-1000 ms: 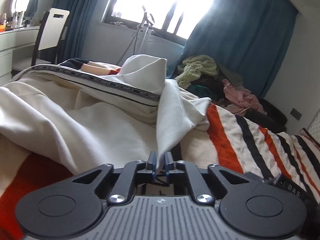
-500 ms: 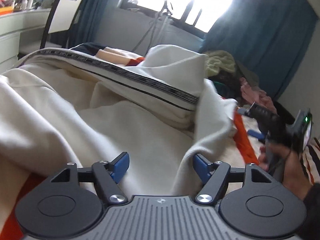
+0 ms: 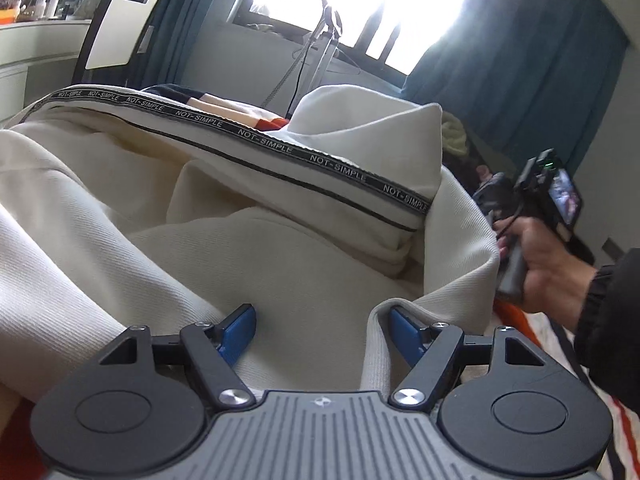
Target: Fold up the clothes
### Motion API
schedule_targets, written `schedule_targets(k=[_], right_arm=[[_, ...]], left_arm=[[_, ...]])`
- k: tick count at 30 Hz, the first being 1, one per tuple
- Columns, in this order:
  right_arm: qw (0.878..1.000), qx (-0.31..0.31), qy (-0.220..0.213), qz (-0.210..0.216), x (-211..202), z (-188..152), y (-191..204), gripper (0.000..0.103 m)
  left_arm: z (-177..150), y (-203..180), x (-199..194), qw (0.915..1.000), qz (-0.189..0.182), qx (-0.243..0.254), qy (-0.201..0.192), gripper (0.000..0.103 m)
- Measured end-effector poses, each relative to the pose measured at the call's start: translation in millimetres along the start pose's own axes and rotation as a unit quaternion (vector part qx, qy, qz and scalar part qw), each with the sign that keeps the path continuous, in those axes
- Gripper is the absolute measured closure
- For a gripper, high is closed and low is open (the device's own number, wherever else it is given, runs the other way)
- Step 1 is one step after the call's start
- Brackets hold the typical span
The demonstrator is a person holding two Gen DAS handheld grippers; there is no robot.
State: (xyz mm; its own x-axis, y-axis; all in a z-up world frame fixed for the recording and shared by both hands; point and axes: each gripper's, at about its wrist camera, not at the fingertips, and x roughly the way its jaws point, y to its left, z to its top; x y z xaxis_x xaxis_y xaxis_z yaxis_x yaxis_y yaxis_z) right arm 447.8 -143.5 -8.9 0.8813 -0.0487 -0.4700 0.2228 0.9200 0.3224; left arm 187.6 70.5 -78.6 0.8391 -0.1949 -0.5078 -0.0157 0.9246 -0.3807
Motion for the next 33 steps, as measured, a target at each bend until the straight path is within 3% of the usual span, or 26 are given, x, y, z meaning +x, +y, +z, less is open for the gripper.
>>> schedule_targets(k=[2,6,9,11,15,18,22,24,28,29,31,33], right_arm=[[0.999,0.014,-0.031,0.005,-27.2,19.3,-2.4,0.095],[0.994,0.039,-0.097,0.018,-105.4,68.1,-17.4,0.095],[0.989,0.041,-0.138,0.021,-169.0,95.3,-41.5,0.095],[0.984,0.052,-0.166,0.022,-211.9,96.9,-69.3,0.095],[0.979,0.068,-0.193,-0.017,-282.4,46.7,-149.2,0.095],[0.976,0.168,-0.129,-0.059,-305.6,-12.1,-226.9,0.095],[0.946,0.307,0.010,-0.107,-311.8,-86.0,-316.5,0.095],[0.925,0.368,0.046,-0.080,-313.9,-104.2,-341.6,0.094],[0.932,0.350,0.074,-0.049,-318.6,-102.8,-348.6,0.091],[0.930,0.357,0.079,-0.043,-318.1,-104.1,-348.9,0.090],[0.913,0.398,0.082,-0.027,-320.5,-113.5,-358.1,0.089],[0.896,0.438,0.075,-0.016,-325.2,-121.1,-365.7,0.074]], left_arm=[[3.1,4.4,-3.8,0.9999,-0.013,-0.007,0.000,0.029],[12.2,25.0,-21.0,0.9964,-0.047,-0.070,-0.010,0.031],[15.6,22.6,-34.3,0.9960,-0.056,-0.067,-0.020,0.031],[16.8,10.9,-42.8,0.9980,-0.044,-0.034,-0.032,0.030],[12.6,-10.8,-50.7,0.9985,-0.049,-0.004,-0.022,0.030],[4.0,-25.9,-59.6,0.9987,-0.039,0.028,-0.020,0.030],[-4.9,-35.5,-73.9,0.9982,-0.042,0.040,-0.016,0.030],[-8.8,-37.2,-79.5,0.9984,-0.036,0.041,-0.011,0.030],[-10.8,-31.0,-85.3,0.9996,-0.019,0.001,0.021,0.029],[-9.1,-24.7,-88.8,0.9995,-0.013,-0.016,0.024,0.028],[-5.7,-12.1,-95.7,0.9984,0.001,-0.049,0.029,0.024],[-1.3,4.5,-102.6,0.9954,0.012,-0.088,0.035,0.023]])
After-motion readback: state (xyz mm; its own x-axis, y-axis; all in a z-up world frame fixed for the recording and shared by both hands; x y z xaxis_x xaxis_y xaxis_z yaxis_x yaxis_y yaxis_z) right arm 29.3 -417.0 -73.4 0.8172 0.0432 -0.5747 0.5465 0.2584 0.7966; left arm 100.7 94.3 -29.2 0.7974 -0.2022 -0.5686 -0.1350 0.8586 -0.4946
